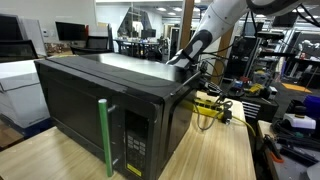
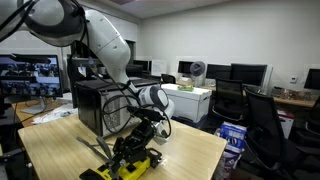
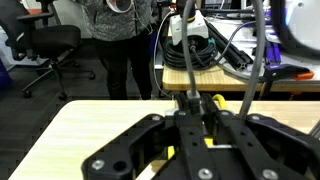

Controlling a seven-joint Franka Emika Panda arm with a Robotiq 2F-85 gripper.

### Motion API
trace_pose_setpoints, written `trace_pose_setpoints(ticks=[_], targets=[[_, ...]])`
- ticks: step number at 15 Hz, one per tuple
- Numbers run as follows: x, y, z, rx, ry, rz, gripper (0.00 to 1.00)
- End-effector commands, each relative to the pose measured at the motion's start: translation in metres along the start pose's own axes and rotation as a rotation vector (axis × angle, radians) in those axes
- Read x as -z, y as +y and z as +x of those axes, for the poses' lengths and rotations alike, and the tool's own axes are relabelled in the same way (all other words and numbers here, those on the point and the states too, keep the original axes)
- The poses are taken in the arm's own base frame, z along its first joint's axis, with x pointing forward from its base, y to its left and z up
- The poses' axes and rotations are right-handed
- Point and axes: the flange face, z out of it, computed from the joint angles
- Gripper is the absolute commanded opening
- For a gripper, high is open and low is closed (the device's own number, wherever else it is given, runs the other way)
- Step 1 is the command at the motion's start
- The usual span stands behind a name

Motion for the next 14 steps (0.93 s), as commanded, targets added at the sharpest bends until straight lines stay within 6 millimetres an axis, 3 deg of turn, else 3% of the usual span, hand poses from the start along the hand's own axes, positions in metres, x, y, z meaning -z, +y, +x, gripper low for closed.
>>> trace_pose_setpoints(ticks=[1, 6, 8, 14], targets=[[-0.001, -0.001, 0.009, 0.031, 0.001, 0.057, 0.05], [-0.005, 0.005, 0.015, 0.033, -0.032, 0.05, 0.05], [-0.007, 0.004, 0.019, 0.107, -0.067, 0.017, 0.05], [0.002, 0.005, 0.03, 0.162, -0.015, -0.001, 0.05]])
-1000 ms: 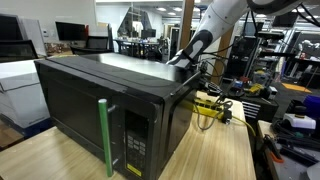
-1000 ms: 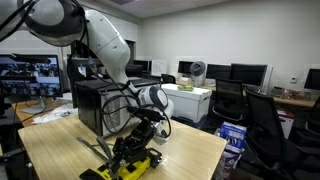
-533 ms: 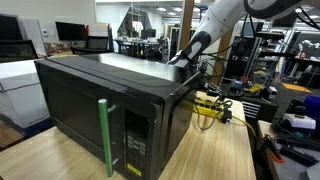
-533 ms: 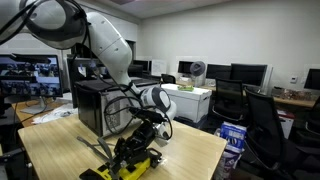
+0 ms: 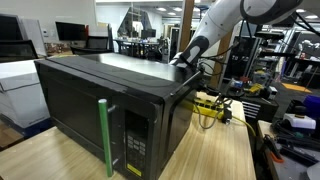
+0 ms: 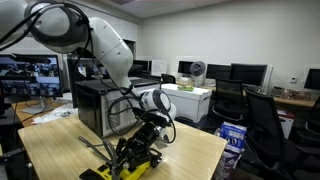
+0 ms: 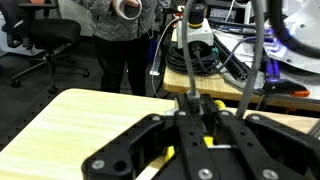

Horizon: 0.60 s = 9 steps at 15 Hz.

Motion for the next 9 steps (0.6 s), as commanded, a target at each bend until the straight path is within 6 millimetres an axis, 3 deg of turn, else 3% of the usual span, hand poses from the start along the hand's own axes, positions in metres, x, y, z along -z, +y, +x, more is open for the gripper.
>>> trace_pose_setpoints(ticks=[1, 9], targets=[[0.005, 0.002, 0.014, 0.006, 0.064, 0.007, 0.05], [0.019, 0.004, 0.007, -0.048, 0.198, 0.008, 0.05]])
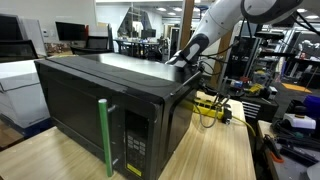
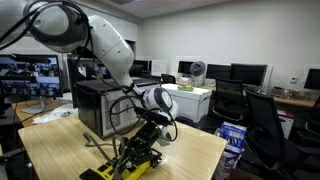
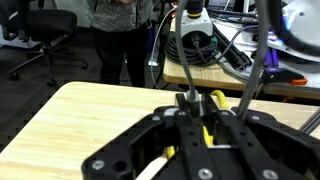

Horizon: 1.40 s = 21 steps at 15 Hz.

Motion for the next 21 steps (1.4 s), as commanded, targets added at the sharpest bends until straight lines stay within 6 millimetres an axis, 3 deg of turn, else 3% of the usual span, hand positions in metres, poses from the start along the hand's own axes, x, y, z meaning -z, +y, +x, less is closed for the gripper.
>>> trace_pose_setpoints(ticks=[1, 9, 21], targets=[[0.011, -0.002, 0.01, -0.036, 0.151, -0.004, 0.05], [0.007, -0.012, -0.008, -0.096, 0.231, -0.016, 0.05], [-0.014, -0.019, -0.009, -0.19, 0.371, -0.08, 0.05]])
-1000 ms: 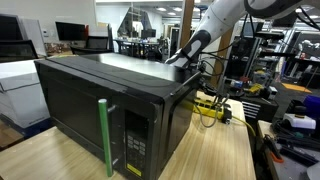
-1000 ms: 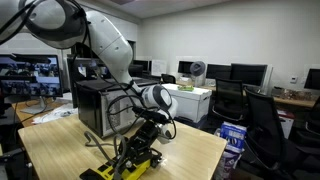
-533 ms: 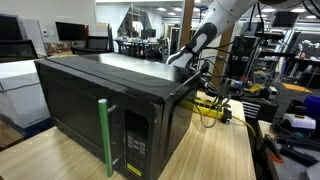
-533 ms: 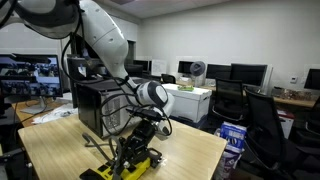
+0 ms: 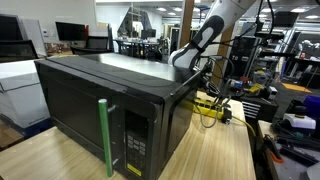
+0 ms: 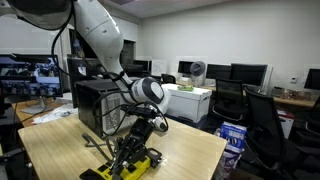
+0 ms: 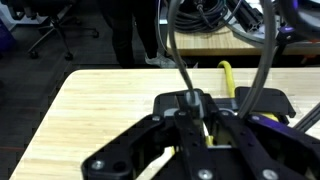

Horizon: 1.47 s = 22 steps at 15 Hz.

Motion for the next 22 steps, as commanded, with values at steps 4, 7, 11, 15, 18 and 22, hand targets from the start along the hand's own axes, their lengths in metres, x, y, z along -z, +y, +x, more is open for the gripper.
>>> trace_pose_setpoints(ticks=[4, 7, 11, 15, 18, 22], targets=[[-0.013, -0.003, 0.017, -0.057, 0.178, -0.006, 0.05], [-0.011, -0.003, 0.014, -0.062, 0.212, -0.014, 0.45], [-0.002, -0.003, 0.016, -0.086, 0.314, -0.012, 0.7], [0.011, 0.002, -0.001, -0.094, 0.378, -0.014, 0.99], [0.039, 0.0, -0.018, -0.098, 0.49, -0.025, 1.0], [0.088, -0.016, -0.056, -0.108, 0.739, -0.01, 1.0]])
